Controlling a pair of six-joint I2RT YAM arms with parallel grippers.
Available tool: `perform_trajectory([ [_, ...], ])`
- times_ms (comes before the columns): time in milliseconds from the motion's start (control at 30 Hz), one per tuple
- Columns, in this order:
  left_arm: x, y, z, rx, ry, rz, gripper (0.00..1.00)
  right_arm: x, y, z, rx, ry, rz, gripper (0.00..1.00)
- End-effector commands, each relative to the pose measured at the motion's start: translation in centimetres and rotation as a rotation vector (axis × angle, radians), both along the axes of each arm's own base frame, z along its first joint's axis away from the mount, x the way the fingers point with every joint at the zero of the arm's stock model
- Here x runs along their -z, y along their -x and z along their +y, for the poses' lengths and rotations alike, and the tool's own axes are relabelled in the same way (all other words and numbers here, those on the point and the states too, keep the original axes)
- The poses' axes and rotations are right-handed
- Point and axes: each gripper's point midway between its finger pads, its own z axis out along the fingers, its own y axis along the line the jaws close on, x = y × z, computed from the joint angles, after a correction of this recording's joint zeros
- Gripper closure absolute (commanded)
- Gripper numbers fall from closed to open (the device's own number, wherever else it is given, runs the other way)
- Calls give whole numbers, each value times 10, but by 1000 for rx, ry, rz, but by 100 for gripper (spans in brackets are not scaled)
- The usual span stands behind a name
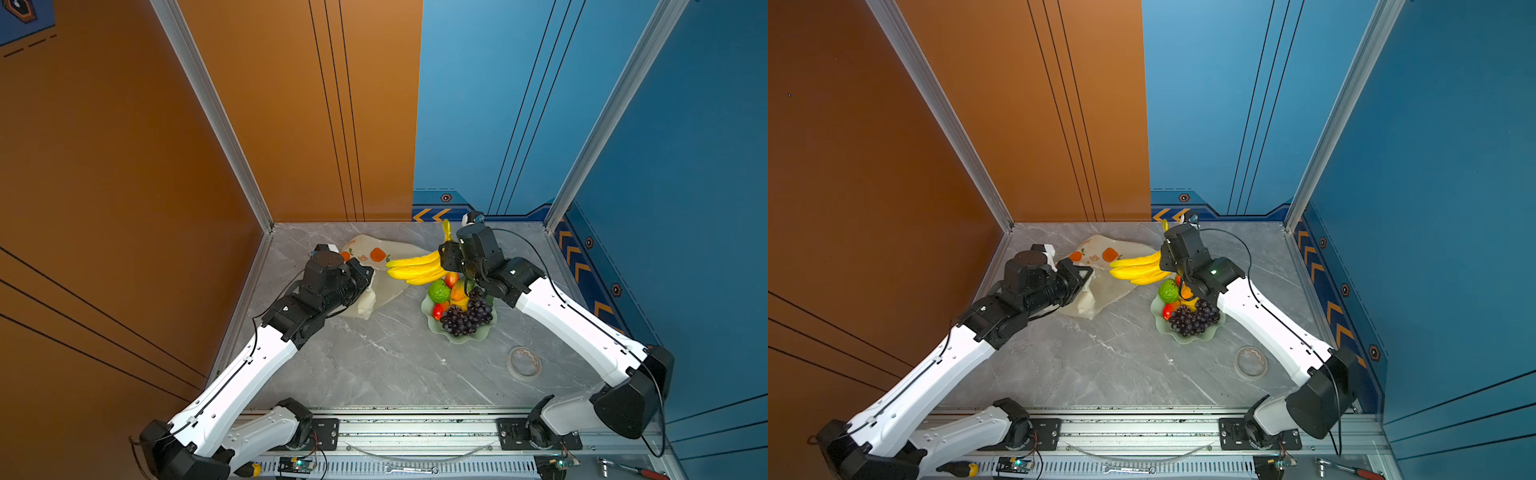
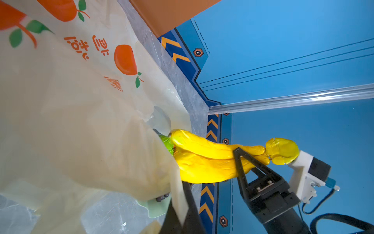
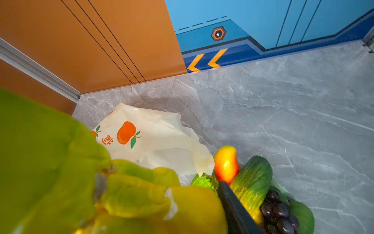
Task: Place the fruits into the plastic bag
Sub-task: 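Lift the bananas with the right gripper and carry them toward the bag, then lower the bananas into the bag mouth held open by the left gripper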
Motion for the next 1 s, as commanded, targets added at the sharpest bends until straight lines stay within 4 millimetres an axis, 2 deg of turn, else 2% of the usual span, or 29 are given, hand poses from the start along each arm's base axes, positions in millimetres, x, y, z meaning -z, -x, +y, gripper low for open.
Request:
perform_trajectory([
  [0, -19, -4, -3, 1, 71, -19, 100, -33, -6, 13, -38, 55, -115, 48],
  [67, -20, -6, -3, -5, 75, -20, 100, -34, -8, 15, -47, 83, -126, 48],
  [100, -20, -7, -2, -11, 78, -19, 100, -34, -1, 29, -83, 90, -131, 48],
  [333, -25, -12, -1, -38, 101, -32, 100, -25, -5, 43, -107, 99, -122, 48],
  [633, -29, -18, -5, -36, 118, -39, 100, -16, -4, 45, -112, 131, -111, 48],
  [967, -38, -22, -12, -14, 118, -54, 100, 1, -17, 67, -107, 159, -89, 48],
])
